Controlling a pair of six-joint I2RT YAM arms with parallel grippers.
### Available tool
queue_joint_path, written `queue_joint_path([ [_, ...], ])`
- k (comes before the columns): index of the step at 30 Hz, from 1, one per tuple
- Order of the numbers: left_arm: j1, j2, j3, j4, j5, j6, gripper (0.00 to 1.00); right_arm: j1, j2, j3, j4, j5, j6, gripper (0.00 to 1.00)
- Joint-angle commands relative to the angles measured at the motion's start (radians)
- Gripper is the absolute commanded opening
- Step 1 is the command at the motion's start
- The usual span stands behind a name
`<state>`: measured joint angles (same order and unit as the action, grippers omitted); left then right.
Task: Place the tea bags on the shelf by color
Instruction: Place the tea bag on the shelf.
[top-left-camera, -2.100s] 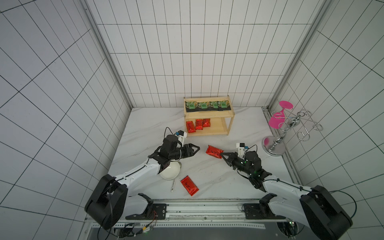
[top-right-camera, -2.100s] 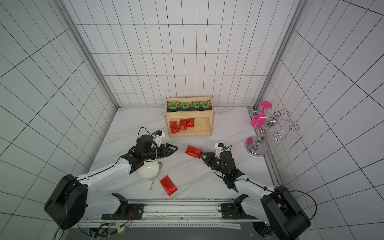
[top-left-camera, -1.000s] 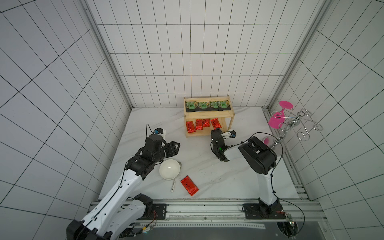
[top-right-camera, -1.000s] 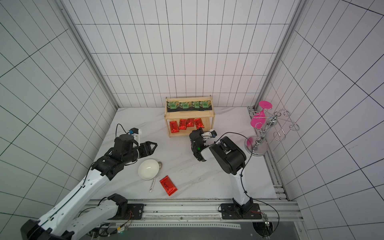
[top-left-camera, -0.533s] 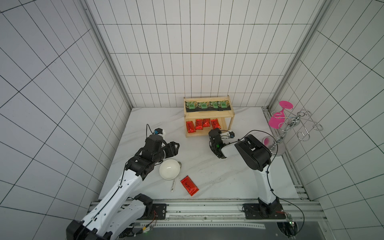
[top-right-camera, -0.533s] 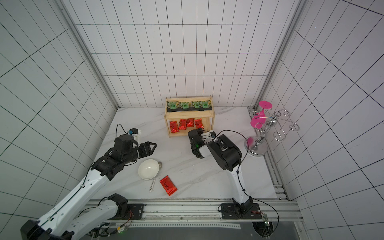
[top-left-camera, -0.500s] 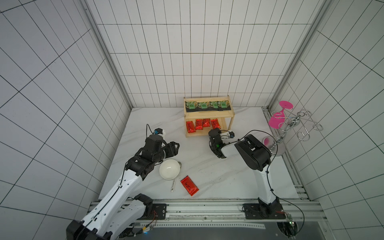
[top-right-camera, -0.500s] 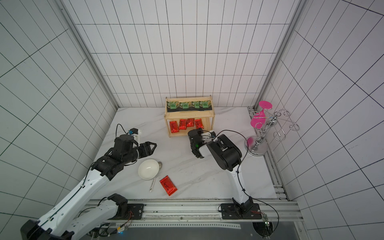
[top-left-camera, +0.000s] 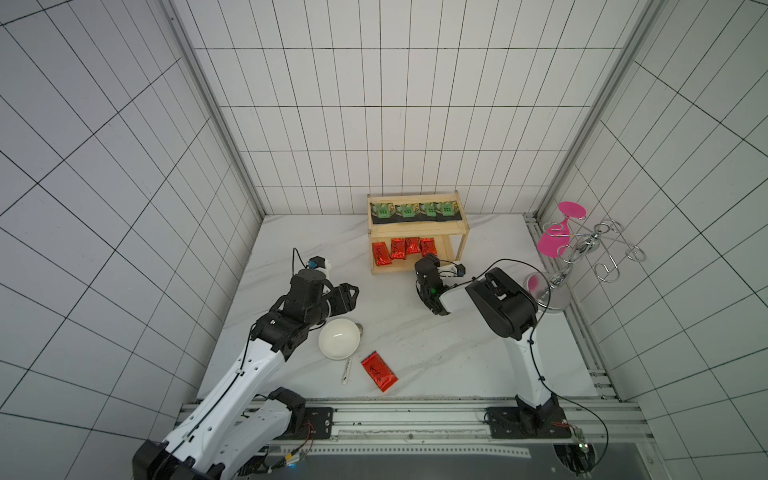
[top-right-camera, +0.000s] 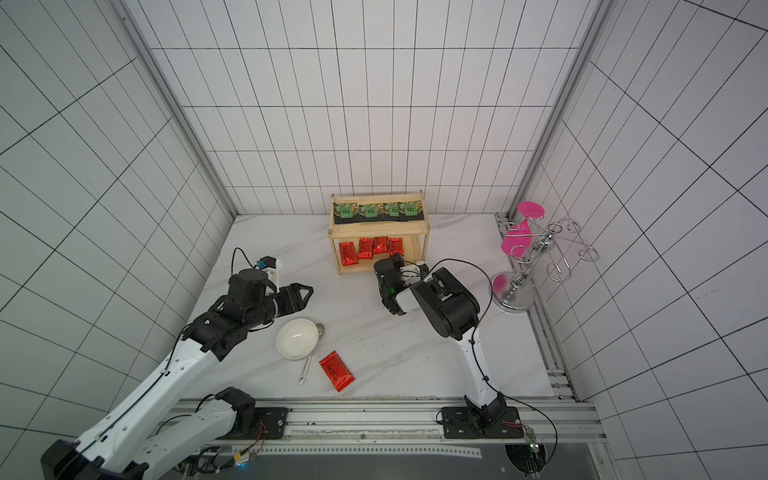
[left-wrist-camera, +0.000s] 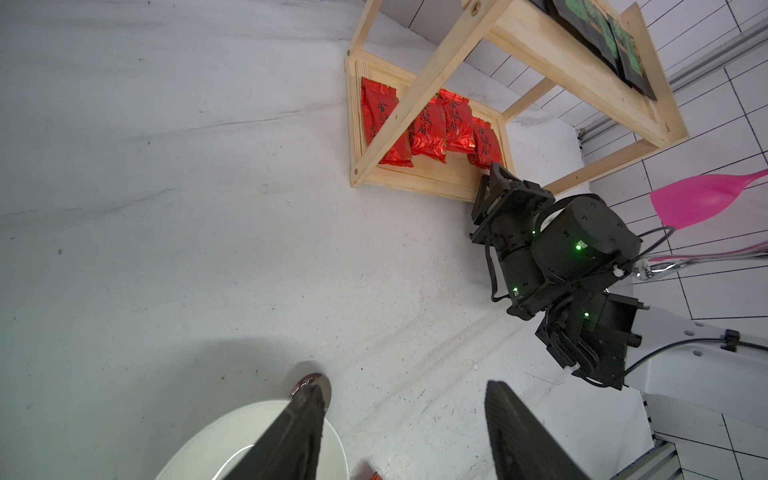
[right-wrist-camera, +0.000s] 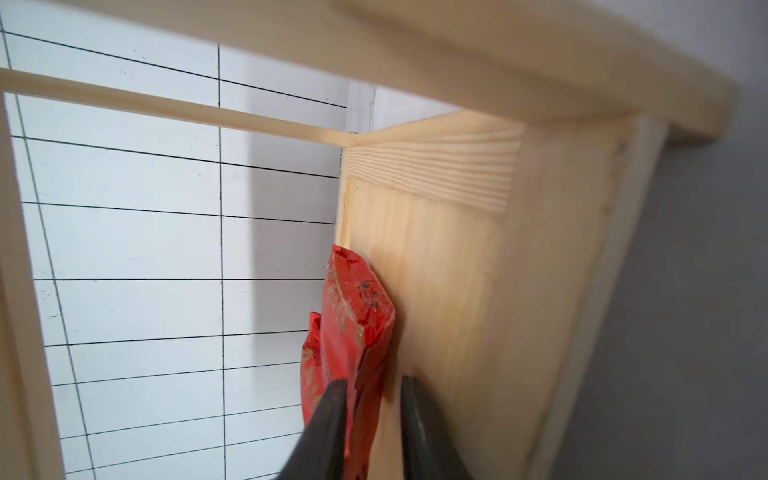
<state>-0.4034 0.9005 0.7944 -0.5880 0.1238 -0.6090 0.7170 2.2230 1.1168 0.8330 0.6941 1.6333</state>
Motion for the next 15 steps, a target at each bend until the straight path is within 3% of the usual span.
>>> queue_joint_path([
  [1, 0.008, -0.016, 0.016, 0.001, -0.012, 0.014, 0.65, -0.011, -0.019, -0.003, -0.028, -0.051, -0.036, 0.38],
  [8, 0.017, -0.021, 0.020, 0.005, -0.011, 0.014, 0.65, 0.008, -0.209, -0.163, -0.006, -0.234, -0.213, 0.54],
  [11, 0.021, -0.040, 0.019, 0.004, -0.009, 0.013, 0.65, 0.050, -0.336, -0.246, -0.033, -0.318, -0.361, 0.56],
  [15, 0.043, -0.055, 0.029, -0.004, -0.008, 0.009, 0.65, 0.155, -0.535, -0.292, -0.224, -0.426, -0.643, 0.55],
])
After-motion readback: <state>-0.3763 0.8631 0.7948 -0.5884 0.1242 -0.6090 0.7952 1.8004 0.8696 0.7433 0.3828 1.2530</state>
